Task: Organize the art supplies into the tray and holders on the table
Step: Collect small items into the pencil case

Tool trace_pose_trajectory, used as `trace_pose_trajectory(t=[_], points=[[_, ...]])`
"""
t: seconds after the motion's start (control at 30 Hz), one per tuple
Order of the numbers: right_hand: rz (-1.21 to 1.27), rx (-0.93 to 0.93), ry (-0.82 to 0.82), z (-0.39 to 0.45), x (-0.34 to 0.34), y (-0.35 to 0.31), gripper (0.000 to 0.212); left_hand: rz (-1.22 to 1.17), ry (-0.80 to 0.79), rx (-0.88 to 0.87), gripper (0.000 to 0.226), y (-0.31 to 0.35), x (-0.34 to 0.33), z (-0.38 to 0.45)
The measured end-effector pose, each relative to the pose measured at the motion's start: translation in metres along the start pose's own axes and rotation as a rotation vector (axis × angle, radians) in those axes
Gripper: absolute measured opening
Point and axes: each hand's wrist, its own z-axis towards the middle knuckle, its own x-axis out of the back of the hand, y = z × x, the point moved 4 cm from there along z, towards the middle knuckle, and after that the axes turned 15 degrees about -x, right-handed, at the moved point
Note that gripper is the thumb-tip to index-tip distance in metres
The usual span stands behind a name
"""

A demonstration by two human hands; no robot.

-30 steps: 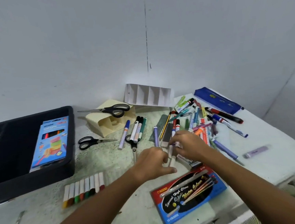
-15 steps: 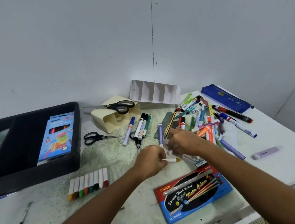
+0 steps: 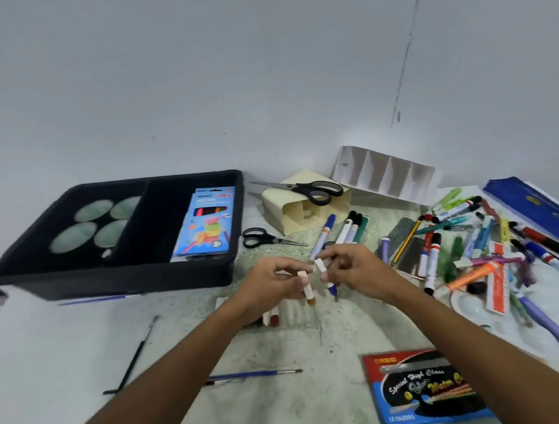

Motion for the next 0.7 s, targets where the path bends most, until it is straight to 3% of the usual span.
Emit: trace_pose_trajectory(t=[0.17,0.37,0.7], points=[[0.113,-0.124,-0.09,0.013,-0.041,-0.012,0.017,0.117,0.163,0.062,0.02,0.002,0.041,-0.018],[0.147,-0.249,-0.097,0.016,-0.057,-0.014,0.009,0.266,0.221,0.151,0.013,-0.013,0.047,-0.019],[-0.013,-0.339,-0.066,0.016,-0.063,-0.007,0.014,0.605,0.041,0.087,0.012,-0.024,0.034,0.001]])
